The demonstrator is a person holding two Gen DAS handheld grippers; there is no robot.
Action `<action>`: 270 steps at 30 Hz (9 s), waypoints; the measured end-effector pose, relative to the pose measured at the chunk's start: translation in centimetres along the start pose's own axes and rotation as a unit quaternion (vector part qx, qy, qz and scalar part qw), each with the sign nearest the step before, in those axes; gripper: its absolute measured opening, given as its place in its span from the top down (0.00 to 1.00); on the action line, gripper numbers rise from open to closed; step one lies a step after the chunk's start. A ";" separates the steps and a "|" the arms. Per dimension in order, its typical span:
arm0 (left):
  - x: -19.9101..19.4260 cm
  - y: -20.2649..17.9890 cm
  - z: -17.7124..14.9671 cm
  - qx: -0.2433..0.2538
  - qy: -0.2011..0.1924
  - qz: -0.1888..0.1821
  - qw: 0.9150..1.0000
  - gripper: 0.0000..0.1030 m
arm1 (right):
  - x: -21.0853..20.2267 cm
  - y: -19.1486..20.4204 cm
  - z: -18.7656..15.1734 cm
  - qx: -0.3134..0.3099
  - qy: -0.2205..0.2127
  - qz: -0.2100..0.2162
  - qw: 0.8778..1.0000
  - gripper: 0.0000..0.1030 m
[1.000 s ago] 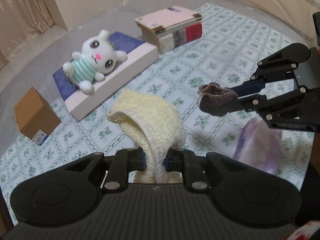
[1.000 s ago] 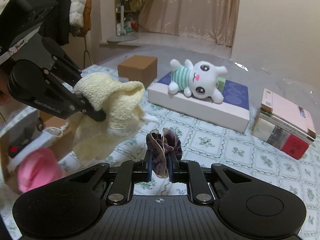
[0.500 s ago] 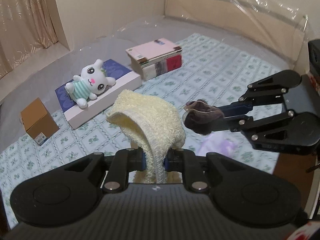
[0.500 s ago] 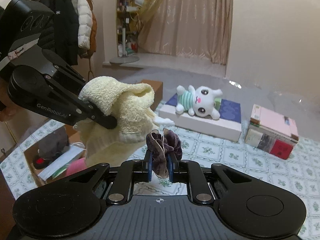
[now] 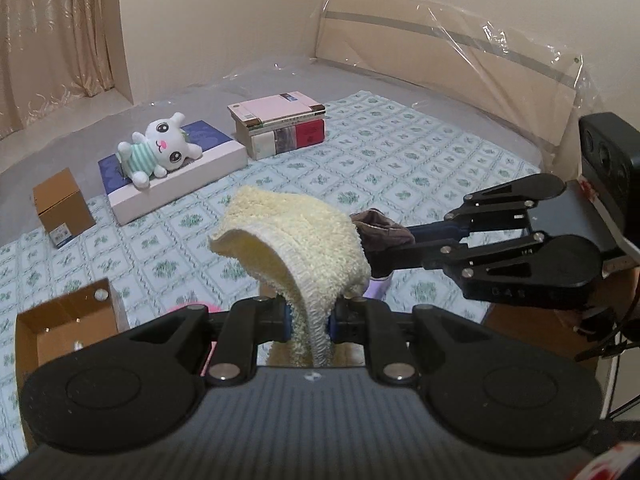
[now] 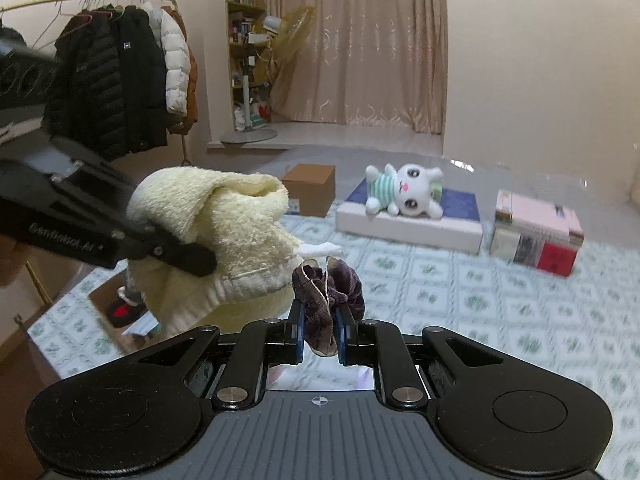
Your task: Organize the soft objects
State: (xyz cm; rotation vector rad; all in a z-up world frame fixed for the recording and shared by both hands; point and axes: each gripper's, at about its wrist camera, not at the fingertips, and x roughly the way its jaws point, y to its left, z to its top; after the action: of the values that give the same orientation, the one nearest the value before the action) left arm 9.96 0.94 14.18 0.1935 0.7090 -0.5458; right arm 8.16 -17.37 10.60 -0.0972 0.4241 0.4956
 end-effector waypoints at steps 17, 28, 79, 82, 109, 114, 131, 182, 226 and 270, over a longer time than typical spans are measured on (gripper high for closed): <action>-5.2 0.8 -12.9 -0.096 -0.016 0.103 0.990 0.87 | 1.4 6.9 -5.2 0.004 0.034 0.051 0.998 0.85; -9.7 7.8 -16.0 -0.100 0.007 0.179 0.979 0.87 | 6.1 12.7 -4.2 -0.028 0.046 0.101 0.993 0.85; 6.5 31.3 -15.7 -0.046 0.139 0.133 0.980 0.86 | 35.5 21.6 -2.1 -0.166 0.154 0.090 0.970 0.85; 6.1 30.7 -16.0 -0.044 0.142 0.132 0.980 0.85 | 34.7 21.5 -2.5 -0.161 0.153 0.102 0.970 0.85; -0.9 25.7 -18.4 -0.082 0.117 0.170 0.975 0.38 | 27.2 21.2 -2.8 -0.101 0.110 0.153 0.977 0.40; -1.8 24.4 -18.6 -0.087 0.108 0.179 0.974 0.34 | 25.4 20.9 -3.0 -0.094 0.106 0.149 0.979 0.40; -5.3 20.8 -20.7 -0.158 0.028 0.241 0.957 0.06 | 19.0 18.0 -5.0 -0.032 0.085 0.127 0.988 0.31; -7.7 5.0 -22.1 -0.297 -0.012 0.294 0.909 0.07 | 7.8 14.7 -8.7 0.069 0.067 0.038 0.995 0.25; -8.1 -1.6 -22.5 -0.281 0.004 0.299 0.912 0.07 | 2.0 14.0 -10.9 0.032 0.079 0.020 0.996 0.25; -7.8 -1.6 -22.4 -0.281 0.006 0.298 0.912 0.07 | 2.5 13.7 -11.1 0.037 0.083 0.022 0.996 0.25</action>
State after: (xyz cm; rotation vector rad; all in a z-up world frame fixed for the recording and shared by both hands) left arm -8.41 10.57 2.59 -0.1292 0.7469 0.2549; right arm -0.56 -6.40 -0.39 -0.0581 0.6072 0.5166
